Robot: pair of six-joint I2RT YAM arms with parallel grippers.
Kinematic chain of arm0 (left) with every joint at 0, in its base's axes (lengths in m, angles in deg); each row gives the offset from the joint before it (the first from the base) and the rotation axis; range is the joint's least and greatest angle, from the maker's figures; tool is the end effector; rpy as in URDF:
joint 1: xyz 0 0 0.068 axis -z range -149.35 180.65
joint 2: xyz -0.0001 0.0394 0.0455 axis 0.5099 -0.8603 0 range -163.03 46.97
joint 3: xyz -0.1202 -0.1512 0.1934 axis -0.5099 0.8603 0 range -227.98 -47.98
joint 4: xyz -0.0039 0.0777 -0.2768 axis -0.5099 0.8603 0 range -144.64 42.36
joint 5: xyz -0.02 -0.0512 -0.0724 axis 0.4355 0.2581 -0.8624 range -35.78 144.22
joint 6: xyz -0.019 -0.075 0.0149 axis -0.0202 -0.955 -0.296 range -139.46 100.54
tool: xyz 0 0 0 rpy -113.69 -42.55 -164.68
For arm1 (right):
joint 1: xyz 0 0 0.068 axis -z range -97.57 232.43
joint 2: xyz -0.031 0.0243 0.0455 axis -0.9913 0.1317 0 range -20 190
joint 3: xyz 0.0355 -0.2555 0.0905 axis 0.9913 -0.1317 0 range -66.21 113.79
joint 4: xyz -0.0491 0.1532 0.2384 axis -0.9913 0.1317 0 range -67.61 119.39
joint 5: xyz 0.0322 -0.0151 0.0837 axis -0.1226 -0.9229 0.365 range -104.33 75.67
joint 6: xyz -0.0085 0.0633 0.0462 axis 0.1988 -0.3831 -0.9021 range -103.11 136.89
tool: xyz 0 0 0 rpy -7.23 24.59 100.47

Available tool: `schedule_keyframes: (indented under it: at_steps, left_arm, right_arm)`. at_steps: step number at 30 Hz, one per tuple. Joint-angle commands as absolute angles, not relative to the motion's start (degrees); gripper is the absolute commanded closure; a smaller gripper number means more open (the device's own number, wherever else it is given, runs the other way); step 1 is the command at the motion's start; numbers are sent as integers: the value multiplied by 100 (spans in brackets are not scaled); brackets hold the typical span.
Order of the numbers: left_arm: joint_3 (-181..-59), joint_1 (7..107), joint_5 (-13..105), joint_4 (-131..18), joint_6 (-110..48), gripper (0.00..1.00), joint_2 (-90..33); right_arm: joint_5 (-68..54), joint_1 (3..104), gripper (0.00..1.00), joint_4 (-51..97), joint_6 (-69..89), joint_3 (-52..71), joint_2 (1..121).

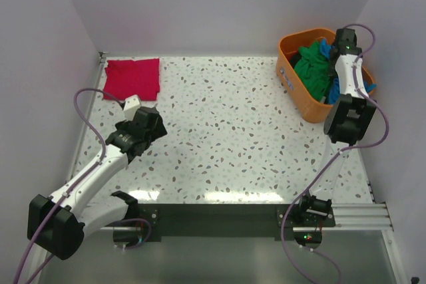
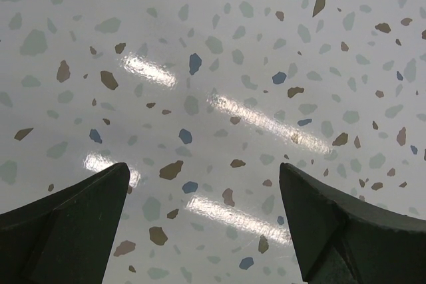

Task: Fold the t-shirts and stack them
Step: Grab the tshirt from the pile

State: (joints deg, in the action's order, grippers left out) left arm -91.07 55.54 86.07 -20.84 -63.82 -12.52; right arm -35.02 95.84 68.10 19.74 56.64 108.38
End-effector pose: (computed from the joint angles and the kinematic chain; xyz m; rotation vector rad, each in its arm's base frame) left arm 0.2404 -0.0720 0.2211 -0.6151 2.1981 0.0662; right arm 0.5270 -0.1501 0.2473 0.3843 2.4394 -0.5679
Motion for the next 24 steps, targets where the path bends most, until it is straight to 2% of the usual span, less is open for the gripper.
schedule_keyframes:
  at_steps: [1,4,10,12,18,24]
  left_arm:
    - [-9281,5570,8805,-2300,-6332,0,-1183]
    - [-9272,5570,8779,-2309,-6341,0,-1166]
    - [-9272,5570,8727,-2326,-6306,0,-1131]
    - [-9263,5570,8700,-2335,-6306,0,-1122]
    - [-9201,5570,8612,-2405,-6306,0,-1060]
    - [-9166,5570,8595,-2441,-6279,0,-1051]
  right_arm:
    - [-3595,9579,85,6817,1970,5912,10551]
    - [-3516,9588,92,6984,1812,6237,10411]
    - [-3428,9588,95,6581,1452,5931,9208]
    - [-3314,9588,100,6554,1417,6026,8883]
    - [-2936,9588,100,6755,1434,6334,8600]
    - [-1945,9588,100,6870,1522,5738,8600]
